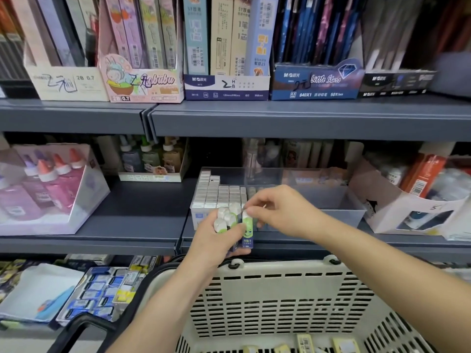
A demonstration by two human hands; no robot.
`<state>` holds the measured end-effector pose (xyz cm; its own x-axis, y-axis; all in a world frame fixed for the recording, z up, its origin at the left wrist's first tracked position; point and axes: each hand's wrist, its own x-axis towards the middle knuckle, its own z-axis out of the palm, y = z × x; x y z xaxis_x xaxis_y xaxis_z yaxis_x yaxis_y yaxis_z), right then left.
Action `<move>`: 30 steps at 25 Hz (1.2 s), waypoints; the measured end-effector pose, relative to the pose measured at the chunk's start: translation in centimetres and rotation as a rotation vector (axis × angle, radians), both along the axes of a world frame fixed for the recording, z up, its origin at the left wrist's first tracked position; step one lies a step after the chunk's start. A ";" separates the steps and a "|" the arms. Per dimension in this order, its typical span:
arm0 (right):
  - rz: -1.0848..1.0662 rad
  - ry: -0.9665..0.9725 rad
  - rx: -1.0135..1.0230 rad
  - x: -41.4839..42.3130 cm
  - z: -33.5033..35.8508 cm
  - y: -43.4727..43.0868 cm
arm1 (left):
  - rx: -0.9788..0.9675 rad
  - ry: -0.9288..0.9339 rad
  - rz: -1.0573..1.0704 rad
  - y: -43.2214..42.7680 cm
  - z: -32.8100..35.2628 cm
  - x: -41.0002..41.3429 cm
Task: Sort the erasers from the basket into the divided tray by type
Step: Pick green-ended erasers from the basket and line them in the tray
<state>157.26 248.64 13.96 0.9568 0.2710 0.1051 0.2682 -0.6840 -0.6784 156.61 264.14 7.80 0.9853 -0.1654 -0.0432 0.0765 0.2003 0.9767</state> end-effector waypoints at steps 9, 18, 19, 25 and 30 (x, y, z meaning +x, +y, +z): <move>-0.330 -0.081 0.010 4.1 1.8 -4.4 | -0.047 0.026 -0.003 0.1 -0.3 0.3; -0.158 0.098 -0.372 4.5 -1.1 -3.9 | 0.000 0.038 0.023 -0.1 -0.7 0.7; -0.143 0.075 -0.447 4.4 -1.0 -3.9 | -0.008 0.043 0.016 -0.1 -0.7 0.6; -0.062 -0.093 -0.048 1.4 0.1 -0.9 | -0.029 0.019 -0.013 0.1 -0.5 0.3; -0.015 0.065 0.099 -0.3 -0.3 0.2 | 0.007 -0.010 -0.037 0.0 -0.2 0.1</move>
<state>156.93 248.81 13.66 0.9663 0.2482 0.0686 0.2121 -0.6160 -0.7586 156.73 264.17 7.56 0.9788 -0.2018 -0.0342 0.0736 0.1909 0.9788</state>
